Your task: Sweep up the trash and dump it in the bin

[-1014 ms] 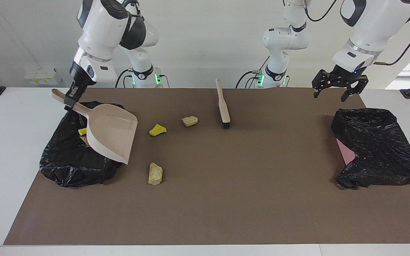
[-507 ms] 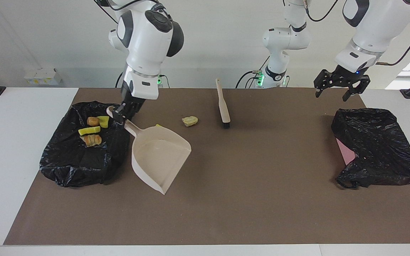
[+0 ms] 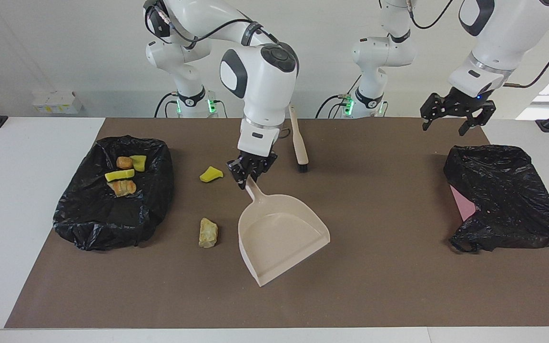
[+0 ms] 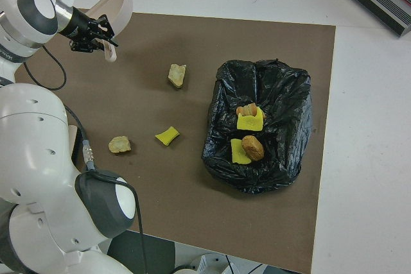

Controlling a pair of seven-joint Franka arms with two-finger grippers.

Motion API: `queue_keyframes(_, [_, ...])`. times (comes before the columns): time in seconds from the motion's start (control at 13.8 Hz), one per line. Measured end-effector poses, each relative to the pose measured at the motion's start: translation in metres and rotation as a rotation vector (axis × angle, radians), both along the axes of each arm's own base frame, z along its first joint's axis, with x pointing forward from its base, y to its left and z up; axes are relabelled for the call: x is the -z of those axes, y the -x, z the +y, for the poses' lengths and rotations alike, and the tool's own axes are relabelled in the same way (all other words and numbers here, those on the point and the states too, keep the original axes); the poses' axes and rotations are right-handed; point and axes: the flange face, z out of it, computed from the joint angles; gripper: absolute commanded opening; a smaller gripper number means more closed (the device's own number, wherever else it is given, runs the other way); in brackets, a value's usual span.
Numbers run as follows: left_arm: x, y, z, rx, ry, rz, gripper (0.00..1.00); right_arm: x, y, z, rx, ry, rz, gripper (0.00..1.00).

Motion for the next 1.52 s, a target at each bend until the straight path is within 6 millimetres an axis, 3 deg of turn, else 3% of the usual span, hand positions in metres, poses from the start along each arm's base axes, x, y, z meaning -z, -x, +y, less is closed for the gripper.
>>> queue_keyframes(0.36, [0.000, 0.000, 0.000, 0.000, 0.000, 0.000, 1.00, 0.048, 0.022, 0.083, 0.274, -0.102, 0.027, 0.00])
queue_keyframes(0.65, [0.000, 0.000, 0.000, 0.000, 0.000, 0.000, 1.00, 0.084, 0.029, 0.123, 0.392, -0.173, 0.037, 0.00])
queue_keyframes(1.09, [0.000, 0.000, 0.000, 0.000, 0.000, 0.000, 1.00, 0.118, 0.040, 0.155, 0.481, -0.235, 0.071, 0.00])
queue_keyframes(1.52, [0.000, 0.000, 0.000, 0.000, 0.000, 0.000, 1.00, 0.140, 0.046, 0.159, 0.480, -0.202, 0.099, 0.00])
